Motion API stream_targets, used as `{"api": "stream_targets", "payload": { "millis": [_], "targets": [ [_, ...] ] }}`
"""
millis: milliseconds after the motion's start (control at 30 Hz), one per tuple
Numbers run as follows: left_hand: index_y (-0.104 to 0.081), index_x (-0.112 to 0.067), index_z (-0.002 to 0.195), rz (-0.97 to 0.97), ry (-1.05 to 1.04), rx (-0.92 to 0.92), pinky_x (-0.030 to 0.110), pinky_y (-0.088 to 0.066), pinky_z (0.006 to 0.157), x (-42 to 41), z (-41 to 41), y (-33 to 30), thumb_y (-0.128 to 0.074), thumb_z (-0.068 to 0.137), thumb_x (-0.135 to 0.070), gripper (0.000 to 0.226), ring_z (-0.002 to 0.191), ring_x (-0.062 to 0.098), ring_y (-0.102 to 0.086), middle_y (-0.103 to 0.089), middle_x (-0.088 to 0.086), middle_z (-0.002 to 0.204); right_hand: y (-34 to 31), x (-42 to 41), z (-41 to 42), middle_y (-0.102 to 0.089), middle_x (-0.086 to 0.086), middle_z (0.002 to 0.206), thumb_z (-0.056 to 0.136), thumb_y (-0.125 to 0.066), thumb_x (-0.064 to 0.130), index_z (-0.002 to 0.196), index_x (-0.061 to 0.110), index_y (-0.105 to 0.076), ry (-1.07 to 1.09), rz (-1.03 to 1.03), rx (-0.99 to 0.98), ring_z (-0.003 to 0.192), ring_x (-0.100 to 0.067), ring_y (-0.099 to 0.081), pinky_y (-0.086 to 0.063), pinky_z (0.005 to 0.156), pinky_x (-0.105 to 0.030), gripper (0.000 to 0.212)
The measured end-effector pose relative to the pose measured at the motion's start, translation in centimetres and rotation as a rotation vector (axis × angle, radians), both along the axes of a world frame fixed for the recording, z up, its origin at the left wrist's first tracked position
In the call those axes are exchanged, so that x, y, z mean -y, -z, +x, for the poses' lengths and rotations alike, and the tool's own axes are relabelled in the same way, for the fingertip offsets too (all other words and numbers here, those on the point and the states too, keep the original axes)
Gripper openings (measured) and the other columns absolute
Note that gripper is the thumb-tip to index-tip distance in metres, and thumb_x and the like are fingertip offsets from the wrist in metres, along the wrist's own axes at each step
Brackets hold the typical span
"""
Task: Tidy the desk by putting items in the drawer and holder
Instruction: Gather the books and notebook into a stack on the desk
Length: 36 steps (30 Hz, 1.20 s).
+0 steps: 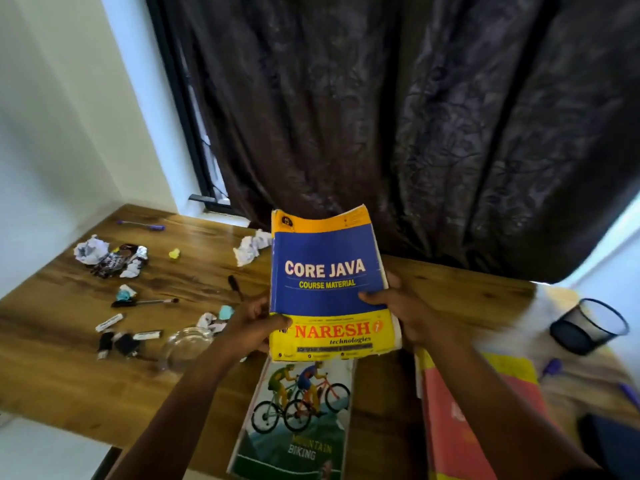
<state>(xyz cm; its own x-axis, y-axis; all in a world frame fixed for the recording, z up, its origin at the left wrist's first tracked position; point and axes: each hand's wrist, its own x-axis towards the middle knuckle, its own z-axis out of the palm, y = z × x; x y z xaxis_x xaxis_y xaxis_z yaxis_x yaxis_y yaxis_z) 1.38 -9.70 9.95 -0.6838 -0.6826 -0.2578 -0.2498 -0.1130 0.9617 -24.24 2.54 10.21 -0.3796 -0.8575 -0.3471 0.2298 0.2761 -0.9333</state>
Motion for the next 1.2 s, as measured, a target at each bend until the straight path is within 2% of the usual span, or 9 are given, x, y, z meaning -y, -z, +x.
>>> {"api": "stream_targets", "payload": {
  "millis": [133,300,400,533,667,800,933,1067,1200],
  "targets": [
    [-0.069,-0.018,0.118,0.093,0.007,-0.010,0.046,-0.062,0.077,-4.8,-2.4,1.3,-0.082,0.057,-0.036,0.065,0.100,0.032,-0.074,-0.078,0.007,0.106,0.4,-6.1,-2.6,-0.074,-0.012,0.121,0.092,-0.069,-0.001,0.135,0.017,-0.059,0.047,-0.045,-0.066,0.108,-0.036,-0.072,-0.058,0.091,-0.054,0.047],
    [-0.064,-0.018,0.121,0.182,0.001,0.004,0.066,-0.054,0.090,-11.0,-6.3,2.9,-0.082,0.078,-0.036,0.049,0.096,0.038,-0.075,-0.078,0.012,0.106,1.7,-14.5,-5.3,-0.074,-0.005,0.122,0.083,-0.077,0.001,0.132,0.020,-0.059,0.092,-0.082,-0.189,0.113,-0.025,-0.070,-0.061,0.088,-0.041,0.056],
    [-0.063,-0.013,0.114,0.146,0.030,0.079,0.061,-0.059,0.084,-14.4,-8.4,3.8,-0.072,0.094,-0.028,0.026,0.088,0.029,-0.077,-0.079,0.010,0.099,3.1,-19.1,-6.2,-0.075,0.008,0.118,0.083,-0.073,-0.010,0.130,0.029,-0.059,0.180,-0.011,-0.212,0.112,-0.016,-0.069,-0.059,0.084,-0.035,0.062],
    [-0.067,-0.020,0.112,0.053,0.157,0.170,0.056,-0.062,0.074,-17.9,-10.5,5.1,-0.084,0.057,-0.066,0.074,0.088,0.021,-0.077,-0.079,0.000,0.100,5.7,-24.5,-6.8,-0.076,0.003,0.116,0.084,-0.071,-0.013,0.124,0.026,-0.061,0.280,0.051,-0.256,0.113,-0.023,-0.070,-0.058,0.090,-0.043,0.057],
    [-0.056,-0.014,0.138,0.073,0.165,0.237,0.040,-0.062,0.058,-20.4,-12.3,6.9,-0.079,0.086,-0.040,0.062,0.085,0.017,-0.076,-0.075,0.000,0.107,7.1,-28.2,-6.7,-0.073,0.005,0.123,0.093,-0.071,0.012,0.129,0.031,-0.063,0.344,0.046,-0.347,0.117,-0.019,-0.068,-0.056,0.097,-0.045,0.042],
    [-0.048,-0.010,0.142,0.090,0.195,0.280,0.017,-0.052,0.047,-22.6,-13.7,7.2,-0.065,0.098,-0.024,0.050,0.080,0.009,-0.069,-0.067,0.009,0.126,7.6,-30.3,-7.0,-0.076,0.012,0.111,0.099,-0.067,0.015,0.117,0.034,-0.066,0.384,0.163,-0.381,0.111,-0.014,-0.069,-0.058,0.093,-0.040,0.026],
    [-0.061,-0.021,0.108,-0.077,0.178,0.278,0.020,-0.054,0.048,-23.0,-14.0,6.6,-0.072,0.092,-0.024,0.020,0.066,0.007,-0.073,-0.073,0.004,0.097,8.1,-31.5,-7.4,-0.072,0.014,0.111,0.093,-0.073,0.038,0.113,0.037,-0.064,0.362,0.333,-0.542,0.104,-0.007,-0.067,-0.059,0.091,-0.045,0.023],
    [-0.059,-0.033,0.103,-0.215,0.114,0.388,0.042,-0.063,0.060,-23.2,-13.7,6.3,-0.081,0.083,-0.037,0.029,0.077,0.019,-0.075,-0.073,-0.001,0.091,8.3,-31.9,-7.4,-0.071,0.011,0.118,0.087,-0.076,0.049,0.121,0.034,-0.057,0.356,0.421,-0.630,0.105,-0.008,-0.067,-0.060,0.087,-0.038,0.043],
    [-0.065,-0.028,0.102,-0.342,0.073,0.399,0.025,-0.056,0.054,-24.4,-13.3,6.7,-0.074,0.089,-0.037,0.018,0.077,0.009,-0.070,-0.071,-0.009,0.091,8.5,-32.3,-7.1,-0.069,0.011,0.121,0.084,-0.074,0.058,0.125,0.032,-0.056,0.349,0.483,-0.766,0.106,-0.010,-0.068,-0.059,0.084,-0.036,0.052]
  ]
}}
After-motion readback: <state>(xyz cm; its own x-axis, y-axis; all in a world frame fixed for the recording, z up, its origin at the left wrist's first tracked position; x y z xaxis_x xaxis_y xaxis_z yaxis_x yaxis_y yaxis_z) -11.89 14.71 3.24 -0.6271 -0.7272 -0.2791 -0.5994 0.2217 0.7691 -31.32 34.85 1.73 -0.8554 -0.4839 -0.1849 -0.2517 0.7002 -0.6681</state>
